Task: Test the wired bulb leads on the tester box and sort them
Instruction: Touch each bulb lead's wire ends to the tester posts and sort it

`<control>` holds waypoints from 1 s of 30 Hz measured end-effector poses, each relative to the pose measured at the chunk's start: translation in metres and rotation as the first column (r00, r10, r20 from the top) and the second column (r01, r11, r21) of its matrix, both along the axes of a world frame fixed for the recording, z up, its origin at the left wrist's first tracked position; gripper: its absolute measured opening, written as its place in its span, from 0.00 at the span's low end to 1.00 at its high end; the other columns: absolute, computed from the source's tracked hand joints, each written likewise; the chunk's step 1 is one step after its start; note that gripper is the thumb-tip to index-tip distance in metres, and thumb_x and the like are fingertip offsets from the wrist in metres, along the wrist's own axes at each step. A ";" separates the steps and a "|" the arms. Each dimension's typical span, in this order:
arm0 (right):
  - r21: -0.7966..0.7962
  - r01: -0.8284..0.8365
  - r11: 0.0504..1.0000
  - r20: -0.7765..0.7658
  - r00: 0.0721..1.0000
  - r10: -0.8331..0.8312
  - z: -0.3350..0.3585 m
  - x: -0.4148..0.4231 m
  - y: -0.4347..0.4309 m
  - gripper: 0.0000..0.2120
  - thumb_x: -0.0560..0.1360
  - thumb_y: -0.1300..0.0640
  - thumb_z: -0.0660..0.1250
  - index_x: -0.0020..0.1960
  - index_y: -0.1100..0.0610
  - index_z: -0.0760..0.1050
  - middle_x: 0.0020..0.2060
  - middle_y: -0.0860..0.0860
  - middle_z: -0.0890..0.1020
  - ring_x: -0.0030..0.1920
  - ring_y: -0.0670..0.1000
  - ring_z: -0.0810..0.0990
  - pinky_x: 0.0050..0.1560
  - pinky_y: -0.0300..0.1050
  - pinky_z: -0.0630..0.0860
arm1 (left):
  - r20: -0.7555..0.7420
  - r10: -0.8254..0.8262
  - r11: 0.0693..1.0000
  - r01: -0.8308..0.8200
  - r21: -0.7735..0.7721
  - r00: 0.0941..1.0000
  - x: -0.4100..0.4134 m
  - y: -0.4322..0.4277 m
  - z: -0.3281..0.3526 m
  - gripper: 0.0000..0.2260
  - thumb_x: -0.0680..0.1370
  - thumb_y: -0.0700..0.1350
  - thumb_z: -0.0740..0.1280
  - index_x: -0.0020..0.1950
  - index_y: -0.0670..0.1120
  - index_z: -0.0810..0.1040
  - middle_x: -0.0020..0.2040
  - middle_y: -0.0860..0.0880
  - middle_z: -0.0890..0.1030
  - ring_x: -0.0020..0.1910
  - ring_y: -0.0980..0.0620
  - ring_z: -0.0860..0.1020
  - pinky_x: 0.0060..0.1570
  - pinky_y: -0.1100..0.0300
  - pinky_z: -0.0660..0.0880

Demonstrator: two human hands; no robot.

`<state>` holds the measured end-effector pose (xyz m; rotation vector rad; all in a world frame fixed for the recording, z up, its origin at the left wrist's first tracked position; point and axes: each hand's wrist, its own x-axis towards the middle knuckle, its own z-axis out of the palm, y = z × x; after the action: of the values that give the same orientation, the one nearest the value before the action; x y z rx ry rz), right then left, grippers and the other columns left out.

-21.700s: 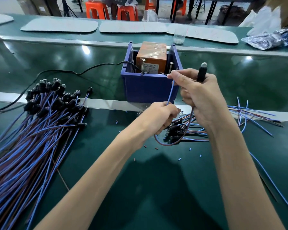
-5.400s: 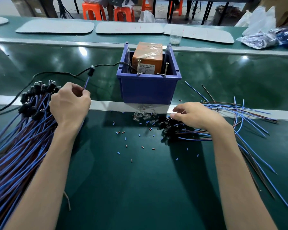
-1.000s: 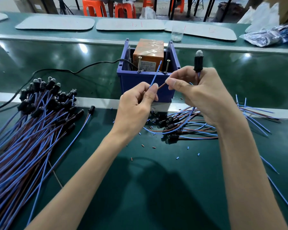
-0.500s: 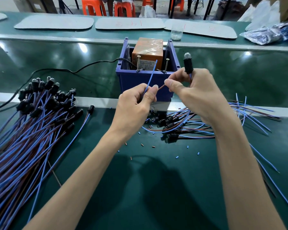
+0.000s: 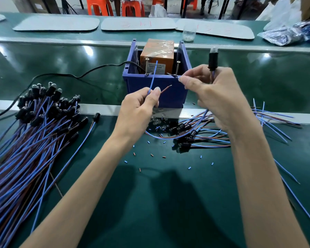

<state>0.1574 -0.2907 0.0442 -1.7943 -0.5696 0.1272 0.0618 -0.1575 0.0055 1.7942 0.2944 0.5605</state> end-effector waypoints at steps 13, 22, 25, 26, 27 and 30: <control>0.133 -0.115 0.984 -0.138 0.981 0.133 0.007 -0.008 -0.005 0.06 0.75 0.57 0.70 0.48 0.60 0.82 0.38 0.58 0.81 0.22 0.38 0.73 0.20 0.27 0.61 | -0.084 -0.133 0.990 0.136 0.031 0.988 -0.002 -0.004 0.001 0.14 0.74 0.48 0.59 0.32 0.49 0.56 0.28 0.55 0.57 0.28 0.54 0.55 0.28 0.57 0.52; 0.075 -0.113 0.991 -0.078 0.990 0.118 0.001 -0.006 0.001 0.03 0.72 0.58 0.73 0.41 0.54 0.80 0.33 0.53 0.77 0.24 0.40 0.68 0.24 0.28 0.61 | -0.101 -0.102 0.963 0.124 0.240 0.990 -0.003 -0.004 -0.001 0.17 0.75 0.44 0.59 0.28 0.49 0.57 0.23 0.55 0.58 0.26 0.56 0.56 0.26 0.61 0.55; 0.043 -0.124 0.991 -0.046 0.991 0.126 0.001 -0.006 0.001 0.05 0.73 0.59 0.73 0.39 0.54 0.80 0.28 0.46 0.74 0.22 0.39 0.69 0.24 0.28 0.62 | -0.119 -0.097 0.956 0.125 0.267 0.988 -0.003 -0.004 -0.001 0.16 0.74 0.46 0.58 0.28 0.49 0.57 0.23 0.55 0.59 0.26 0.55 0.56 0.27 0.61 0.55; 0.028 -0.121 0.992 -0.039 0.992 0.122 0.001 -0.005 0.000 0.06 0.73 0.59 0.72 0.38 0.53 0.80 0.27 0.44 0.74 0.22 0.39 0.69 0.24 0.28 0.63 | -0.122 -0.097 0.954 0.127 0.270 0.988 -0.003 -0.004 -0.001 0.16 0.74 0.47 0.58 0.28 0.48 0.57 0.23 0.55 0.59 0.26 0.55 0.56 0.27 0.61 0.55; 0.012 -0.116 0.993 -0.033 0.993 0.116 0.001 -0.005 0.000 0.07 0.73 0.59 0.72 0.37 0.52 0.79 0.25 0.42 0.74 0.22 0.39 0.69 0.24 0.28 0.63 | -0.120 -0.102 0.955 0.131 0.267 0.987 -0.003 -0.004 0.000 0.17 0.74 0.49 0.58 0.28 0.48 0.57 0.23 0.55 0.58 0.27 0.55 0.56 0.27 0.60 0.55; -0.033 -0.103 0.994 -0.023 0.995 0.102 0.001 -0.003 0.000 0.08 0.73 0.57 0.72 0.35 0.52 0.79 0.24 0.41 0.74 0.23 0.39 0.69 0.25 0.28 0.63 | -0.094 -0.125 0.965 0.143 0.219 0.988 -0.004 -0.002 0.000 0.18 0.76 0.52 0.58 0.29 0.49 0.57 0.26 0.55 0.58 0.28 0.54 0.56 0.29 0.56 0.55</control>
<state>0.1540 -0.2906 0.0447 -1.7948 -0.6479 0.2272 0.0580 -0.1597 0.0059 2.0422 0.1660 0.4399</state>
